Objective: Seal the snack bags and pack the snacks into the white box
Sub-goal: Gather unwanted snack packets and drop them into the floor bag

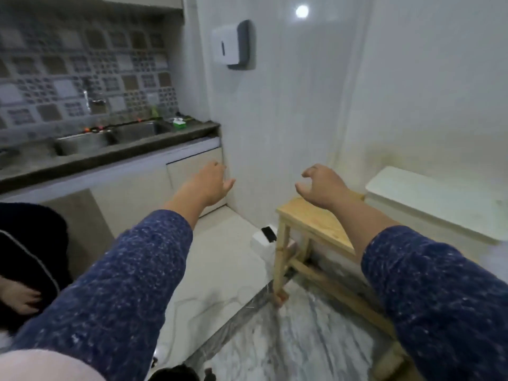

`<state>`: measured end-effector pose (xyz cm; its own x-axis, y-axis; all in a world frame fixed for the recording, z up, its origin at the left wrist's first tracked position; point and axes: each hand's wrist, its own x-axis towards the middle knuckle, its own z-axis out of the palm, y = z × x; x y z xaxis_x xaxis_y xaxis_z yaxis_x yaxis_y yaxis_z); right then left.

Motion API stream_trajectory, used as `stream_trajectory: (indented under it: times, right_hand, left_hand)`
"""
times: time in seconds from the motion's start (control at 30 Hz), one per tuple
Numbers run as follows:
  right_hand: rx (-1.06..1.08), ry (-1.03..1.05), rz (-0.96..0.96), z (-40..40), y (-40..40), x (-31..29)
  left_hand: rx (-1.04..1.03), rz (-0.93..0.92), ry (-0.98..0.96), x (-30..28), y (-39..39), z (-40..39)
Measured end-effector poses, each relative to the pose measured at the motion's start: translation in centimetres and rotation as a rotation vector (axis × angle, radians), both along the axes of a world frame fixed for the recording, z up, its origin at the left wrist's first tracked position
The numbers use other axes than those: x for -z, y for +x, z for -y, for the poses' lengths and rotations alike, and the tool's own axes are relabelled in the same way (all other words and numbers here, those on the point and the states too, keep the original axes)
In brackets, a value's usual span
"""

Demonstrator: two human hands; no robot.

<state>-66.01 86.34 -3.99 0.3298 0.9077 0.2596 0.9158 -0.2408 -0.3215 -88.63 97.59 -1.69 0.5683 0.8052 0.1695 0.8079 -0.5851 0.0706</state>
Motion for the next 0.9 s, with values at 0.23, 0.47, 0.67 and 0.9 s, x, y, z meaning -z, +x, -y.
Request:
stream_trajectory:
  times: [0.23, 0.47, 0.67, 0.9]
  right_hand:
    - [0.439, 0.016, -0.001, 19.5, 11.0, 0.2]
    - [0.822, -0.036, 0.009, 42.3, 18.2, 1.3]
    - [1.132, -0.115, -0.017, 61.9, 21.2, 2.7]
    - [1.378, -0.184, -0.075, 77.5, 21.4, 5.9]
  left_hand:
    - [0.412, -0.033, 0.014, 0.3, 17.4, 10.9]
    - [0.834, 0.011, -0.022, 1.3, 33.6, 30.1]
    - [1.139, 0.013, -0.076, 3.7, 43.9, 49.6]
    - [1.424, -0.109, -0.134, 8.0, 49.2, 67.6]
